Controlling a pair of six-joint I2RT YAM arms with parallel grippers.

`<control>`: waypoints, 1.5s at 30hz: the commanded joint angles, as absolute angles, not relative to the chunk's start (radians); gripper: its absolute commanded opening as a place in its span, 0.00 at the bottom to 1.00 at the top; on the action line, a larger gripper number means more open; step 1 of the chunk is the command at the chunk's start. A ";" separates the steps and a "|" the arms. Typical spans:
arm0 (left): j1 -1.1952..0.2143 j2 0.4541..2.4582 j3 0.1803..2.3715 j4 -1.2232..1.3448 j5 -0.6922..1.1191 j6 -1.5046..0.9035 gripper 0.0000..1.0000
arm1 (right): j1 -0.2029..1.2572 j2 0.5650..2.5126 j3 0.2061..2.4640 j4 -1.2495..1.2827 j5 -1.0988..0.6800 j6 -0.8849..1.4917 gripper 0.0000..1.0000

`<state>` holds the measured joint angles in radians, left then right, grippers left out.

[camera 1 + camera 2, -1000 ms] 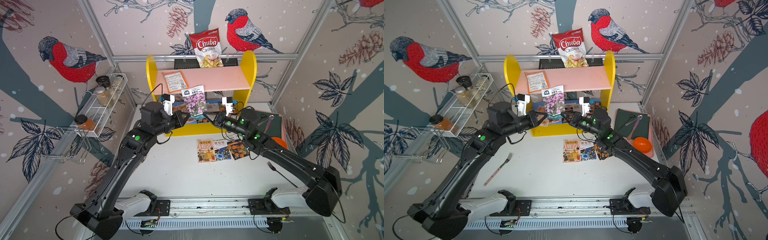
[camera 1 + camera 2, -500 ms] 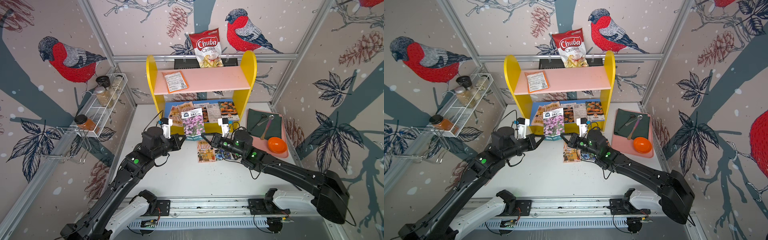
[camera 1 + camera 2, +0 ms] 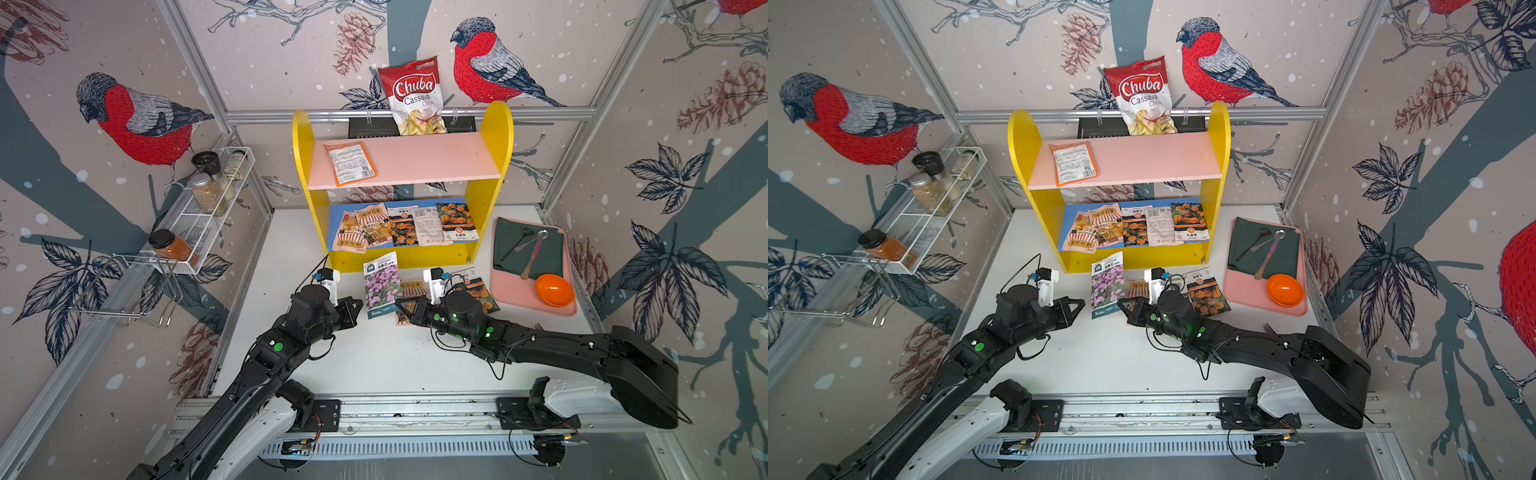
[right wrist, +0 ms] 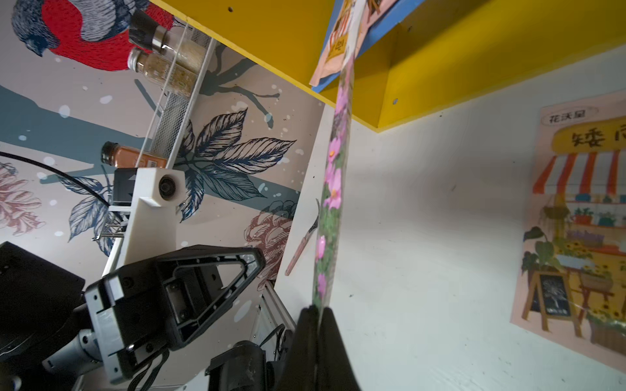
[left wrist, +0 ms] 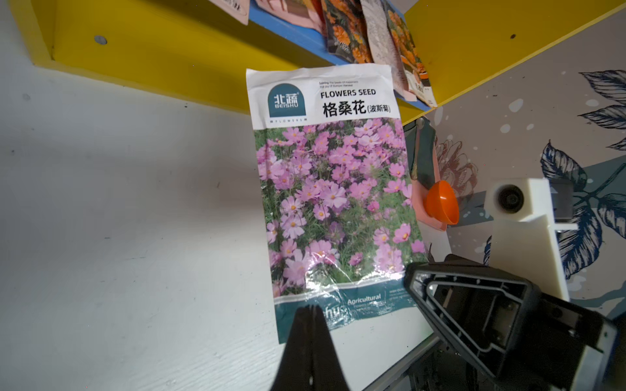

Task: Take the seed bag off the shelf
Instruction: Place the seed packet at the center of the board.

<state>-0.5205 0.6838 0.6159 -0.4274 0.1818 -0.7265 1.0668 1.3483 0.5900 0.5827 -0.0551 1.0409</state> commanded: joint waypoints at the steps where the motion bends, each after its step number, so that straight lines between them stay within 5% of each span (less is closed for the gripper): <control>1: -0.525 0.677 0.587 -0.379 0.168 -0.736 0.00 | 1.081 1.383 0.568 0.691 0.000 1.065 0.00; 9: -0.525 0.654 0.552 -0.414 0.132 -0.717 0.00 | 1.112 1.526 0.524 0.833 0.019 1.124 0.00; 19: -0.526 0.687 0.734 -0.623 0.133 -0.599 0.73 | 1.167 1.664 0.544 0.900 0.078 1.163 0.00; 26: -0.526 0.708 0.837 -0.774 0.168 -0.538 0.96 | 1.177 1.719 0.558 0.901 0.112 1.190 0.00; 41: -0.524 0.632 0.898 -0.856 0.183 -0.512 0.97 | 1.160 1.781 0.653 0.695 0.117 1.190 0.00; 45: -0.525 0.634 0.894 -0.843 0.184 -0.514 0.97 | 1.149 1.807 0.667 0.667 0.084 1.183 0.09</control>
<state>-0.5217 0.6334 0.8925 -0.8494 0.1822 -0.5289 1.1507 1.7962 0.6601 0.7128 0.1066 1.1835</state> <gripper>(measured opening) 0.970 0.075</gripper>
